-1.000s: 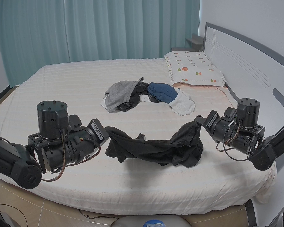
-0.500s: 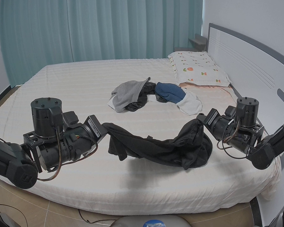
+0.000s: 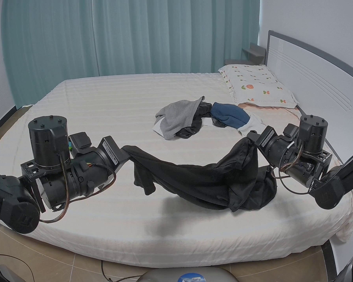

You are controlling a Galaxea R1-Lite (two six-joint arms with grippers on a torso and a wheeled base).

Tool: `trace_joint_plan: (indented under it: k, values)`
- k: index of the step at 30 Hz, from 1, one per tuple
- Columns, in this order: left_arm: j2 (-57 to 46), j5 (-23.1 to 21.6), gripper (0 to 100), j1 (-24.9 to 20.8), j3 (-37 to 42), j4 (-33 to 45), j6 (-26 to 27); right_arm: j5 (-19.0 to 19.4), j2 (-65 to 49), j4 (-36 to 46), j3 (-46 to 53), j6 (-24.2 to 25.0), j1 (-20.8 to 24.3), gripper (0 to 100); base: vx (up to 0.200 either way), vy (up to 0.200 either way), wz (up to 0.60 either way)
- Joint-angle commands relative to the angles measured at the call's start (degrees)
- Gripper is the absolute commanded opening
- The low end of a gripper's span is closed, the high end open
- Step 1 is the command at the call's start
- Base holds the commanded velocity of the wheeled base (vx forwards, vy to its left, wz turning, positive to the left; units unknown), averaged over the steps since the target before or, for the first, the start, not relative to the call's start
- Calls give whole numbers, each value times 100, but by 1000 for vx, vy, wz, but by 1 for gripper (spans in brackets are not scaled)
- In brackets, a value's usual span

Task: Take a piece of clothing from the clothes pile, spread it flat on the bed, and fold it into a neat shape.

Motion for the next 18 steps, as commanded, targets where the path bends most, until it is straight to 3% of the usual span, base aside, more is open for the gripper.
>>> trace_joint_plan:
  k: [1, 18]
  values:
    - [-90, 0, 0, 35, 10, -20, -3, 14, -93, -40, 16, 9, -2, 0, 0, 200, 0]
    - [-134, -8, 0, 71, 10, -11, 6, 23, -296, -66, 43, 44, -29, 0, 0, 200, 0]
